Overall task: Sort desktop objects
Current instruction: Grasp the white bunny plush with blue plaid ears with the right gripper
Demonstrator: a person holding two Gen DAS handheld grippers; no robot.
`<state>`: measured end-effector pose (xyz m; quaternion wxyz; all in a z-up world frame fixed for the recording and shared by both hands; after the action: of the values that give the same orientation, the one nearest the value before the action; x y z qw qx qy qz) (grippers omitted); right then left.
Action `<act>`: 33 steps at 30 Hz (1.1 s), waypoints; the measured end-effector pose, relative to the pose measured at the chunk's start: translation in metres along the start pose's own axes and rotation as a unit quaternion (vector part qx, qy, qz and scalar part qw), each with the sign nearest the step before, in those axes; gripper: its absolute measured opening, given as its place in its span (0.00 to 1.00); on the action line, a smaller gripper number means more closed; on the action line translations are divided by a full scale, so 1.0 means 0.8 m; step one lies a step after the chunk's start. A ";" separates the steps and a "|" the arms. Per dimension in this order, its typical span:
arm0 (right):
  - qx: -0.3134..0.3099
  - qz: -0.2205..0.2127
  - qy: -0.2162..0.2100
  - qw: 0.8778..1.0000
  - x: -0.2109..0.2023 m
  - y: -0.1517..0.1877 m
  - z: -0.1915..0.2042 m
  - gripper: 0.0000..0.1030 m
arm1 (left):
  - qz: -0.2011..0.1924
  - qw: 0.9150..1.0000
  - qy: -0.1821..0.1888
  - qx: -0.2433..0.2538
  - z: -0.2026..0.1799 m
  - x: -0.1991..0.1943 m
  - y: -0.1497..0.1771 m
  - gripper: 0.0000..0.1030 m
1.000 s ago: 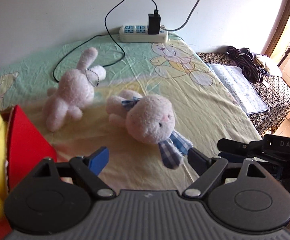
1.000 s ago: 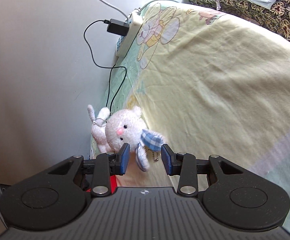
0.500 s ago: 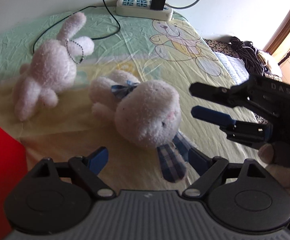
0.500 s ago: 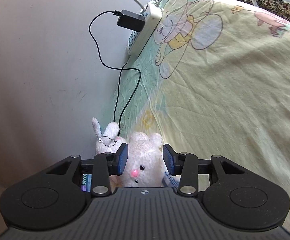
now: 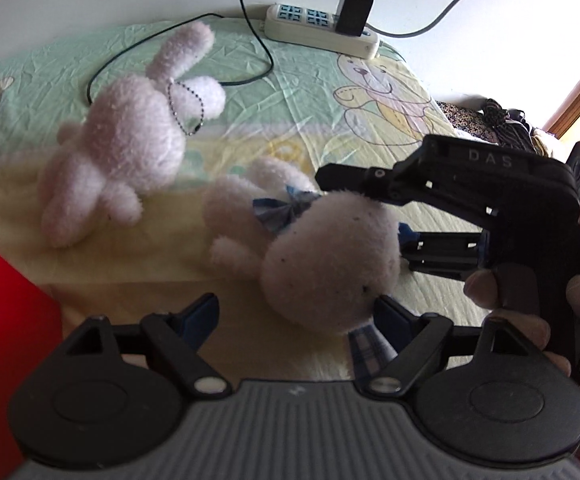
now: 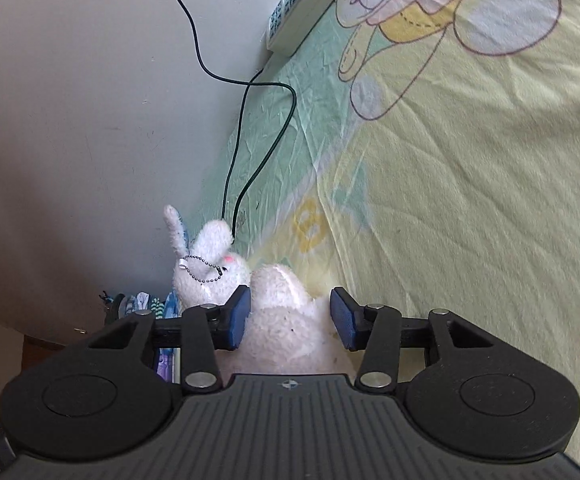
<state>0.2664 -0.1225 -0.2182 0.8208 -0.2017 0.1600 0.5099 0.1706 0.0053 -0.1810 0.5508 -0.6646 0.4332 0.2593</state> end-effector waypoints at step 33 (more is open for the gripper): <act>0.069 -0.084 0.103 0.989 -0.273 0.192 -0.059 0.47 | 0.028 0.954 0.146 0.260 -0.188 -0.115 0.165 0.88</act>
<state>0.0313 -0.2535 -0.1826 0.8517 -0.2087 0.2615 0.4034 -0.0083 -0.1143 -0.1332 0.6280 -0.5163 0.5799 0.0528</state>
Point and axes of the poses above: each gripper's, at about its wrist camera, not at the fingertips, and x roughly the way its jaws point, z to its left, y to its underside, the point moved 9 cm from there along x, roughly the way its jaws point, and after that the axes turned 2 degrees about y, right-handed, at the moved point
